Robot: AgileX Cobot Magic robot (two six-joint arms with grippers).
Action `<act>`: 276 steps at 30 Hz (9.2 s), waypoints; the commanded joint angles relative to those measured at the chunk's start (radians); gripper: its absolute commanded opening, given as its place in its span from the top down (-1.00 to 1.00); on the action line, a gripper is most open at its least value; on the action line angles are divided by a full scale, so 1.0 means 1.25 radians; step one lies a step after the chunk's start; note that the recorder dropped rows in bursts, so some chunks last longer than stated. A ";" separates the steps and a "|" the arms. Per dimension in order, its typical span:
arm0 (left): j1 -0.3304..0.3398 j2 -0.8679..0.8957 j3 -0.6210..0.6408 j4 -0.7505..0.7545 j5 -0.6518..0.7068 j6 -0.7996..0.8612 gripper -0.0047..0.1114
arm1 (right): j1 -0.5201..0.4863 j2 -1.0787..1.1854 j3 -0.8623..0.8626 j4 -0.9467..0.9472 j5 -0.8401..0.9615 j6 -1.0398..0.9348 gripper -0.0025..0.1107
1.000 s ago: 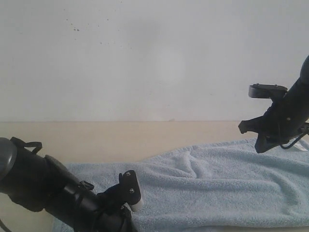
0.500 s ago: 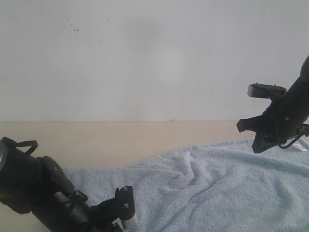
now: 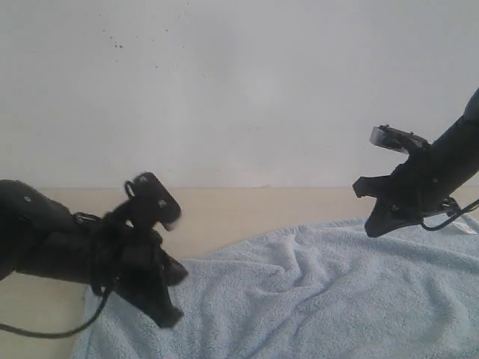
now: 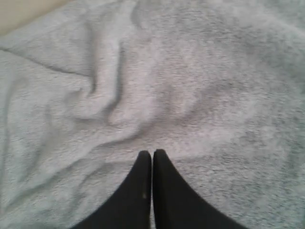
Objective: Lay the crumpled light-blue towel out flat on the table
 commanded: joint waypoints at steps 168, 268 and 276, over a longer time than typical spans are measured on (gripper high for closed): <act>0.486 0.226 -0.191 0.032 0.477 -0.183 0.64 | 0.120 -0.010 0.002 0.035 -0.053 -0.072 0.96; 0.194 0.064 -0.160 0.387 0.539 -0.541 -0.15 | 0.120 -0.010 0.002 0.036 -0.016 -0.072 0.96; 0.255 0.073 -0.160 0.533 0.462 -0.751 -0.15 | 0.120 -0.010 0.002 0.036 -0.032 -0.072 0.96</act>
